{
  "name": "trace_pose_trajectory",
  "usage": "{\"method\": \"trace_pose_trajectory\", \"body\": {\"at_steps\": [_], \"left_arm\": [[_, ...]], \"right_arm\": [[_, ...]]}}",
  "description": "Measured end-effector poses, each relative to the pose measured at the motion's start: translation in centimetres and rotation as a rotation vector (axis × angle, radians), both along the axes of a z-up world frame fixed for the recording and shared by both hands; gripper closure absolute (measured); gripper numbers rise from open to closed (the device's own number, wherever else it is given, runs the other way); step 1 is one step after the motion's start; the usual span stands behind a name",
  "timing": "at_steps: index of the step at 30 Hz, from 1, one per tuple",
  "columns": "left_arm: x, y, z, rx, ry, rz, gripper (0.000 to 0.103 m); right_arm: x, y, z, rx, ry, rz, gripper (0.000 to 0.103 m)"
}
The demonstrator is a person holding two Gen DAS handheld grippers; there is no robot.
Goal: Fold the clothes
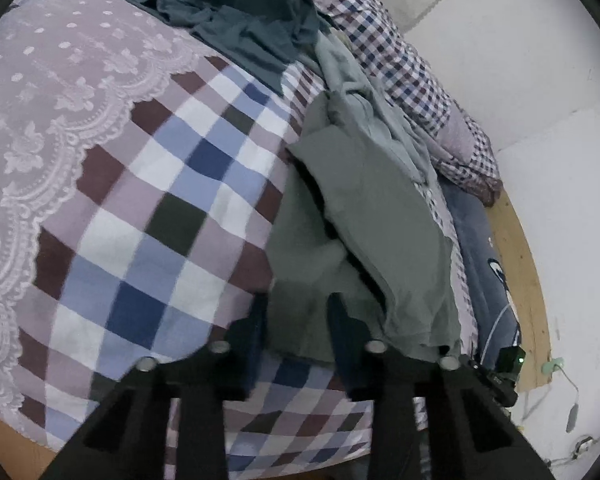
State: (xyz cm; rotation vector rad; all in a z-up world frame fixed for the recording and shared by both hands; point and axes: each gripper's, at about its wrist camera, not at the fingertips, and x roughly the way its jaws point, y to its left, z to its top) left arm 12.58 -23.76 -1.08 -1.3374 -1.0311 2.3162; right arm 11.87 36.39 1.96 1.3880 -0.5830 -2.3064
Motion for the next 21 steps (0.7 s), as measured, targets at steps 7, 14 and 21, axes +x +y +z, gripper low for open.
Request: {"method": "trace_pose_trajectory", "body": {"at_steps": [7, 14, 21], "left_arm": [[0.6, -0.6, 0.4, 0.024, 0.023, 0.039, 0.101], [2.2, -0.8, 1.4, 0.113, 0.012, 0.033, 0.102], [4.6, -0.2, 1.5, 0.088, -0.027, 0.0, 0.102]], "right_arm": [[0.6, -1.4, 0.7, 0.127, 0.032, 0.022, 0.103], [1.7, 0.3, 4.1, 0.162, 0.052, -0.008, 0.103], [2.7, 0.2, 7.4, 0.24, 0.04, 0.006, 0.103]]}}
